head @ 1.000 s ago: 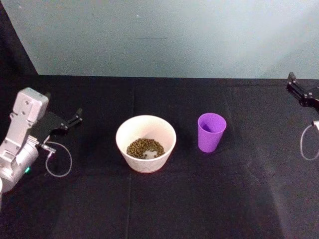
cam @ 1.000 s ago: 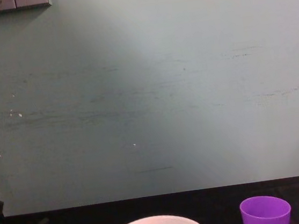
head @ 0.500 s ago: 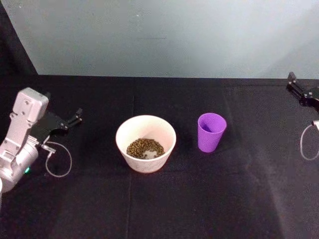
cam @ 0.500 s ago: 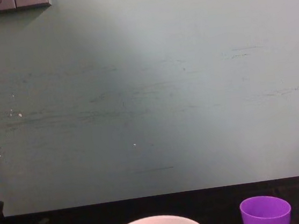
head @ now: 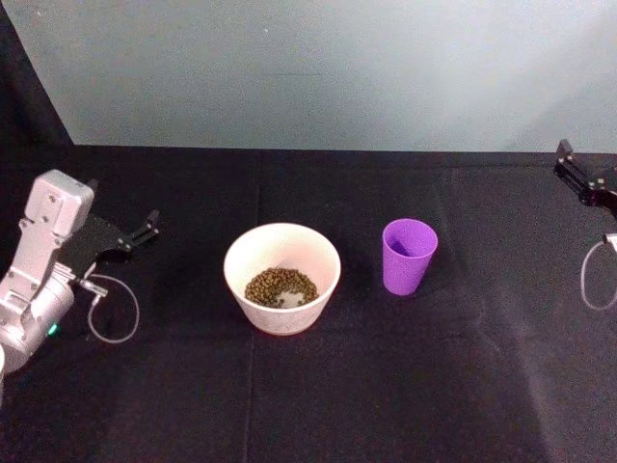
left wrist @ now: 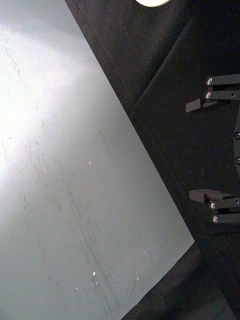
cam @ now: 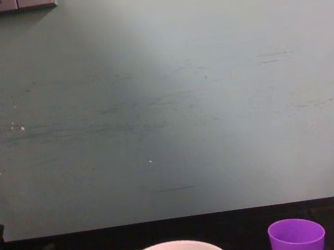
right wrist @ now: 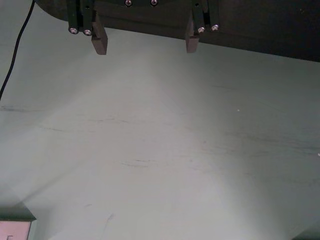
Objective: Pick up the cup and pour the mung beans from the cup into the bowl.
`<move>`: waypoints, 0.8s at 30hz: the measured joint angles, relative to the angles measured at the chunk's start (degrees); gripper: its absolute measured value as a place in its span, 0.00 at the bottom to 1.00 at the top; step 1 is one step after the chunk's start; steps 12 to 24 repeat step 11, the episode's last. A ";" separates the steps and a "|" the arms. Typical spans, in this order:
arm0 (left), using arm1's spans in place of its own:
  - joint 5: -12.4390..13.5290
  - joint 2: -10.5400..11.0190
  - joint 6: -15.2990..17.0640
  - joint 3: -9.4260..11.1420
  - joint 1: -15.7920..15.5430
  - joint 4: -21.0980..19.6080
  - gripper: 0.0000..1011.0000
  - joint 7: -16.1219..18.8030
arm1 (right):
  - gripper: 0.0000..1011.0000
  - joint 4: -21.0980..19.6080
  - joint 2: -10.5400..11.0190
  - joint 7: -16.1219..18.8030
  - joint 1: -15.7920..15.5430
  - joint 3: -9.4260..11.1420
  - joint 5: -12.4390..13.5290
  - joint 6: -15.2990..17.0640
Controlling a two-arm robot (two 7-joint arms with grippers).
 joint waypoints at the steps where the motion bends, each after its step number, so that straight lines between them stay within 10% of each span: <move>1: 0.00 0.00 0.00 0.00 0.00 0.00 0.99 0.00 | 0.99 0.00 0.00 0.00 0.00 0.00 0.00 0.00; 24: 0.00 0.00 0.00 0.00 0.00 0.00 0.99 0.00 | 0.99 0.00 0.00 0.00 0.00 0.00 0.00 0.00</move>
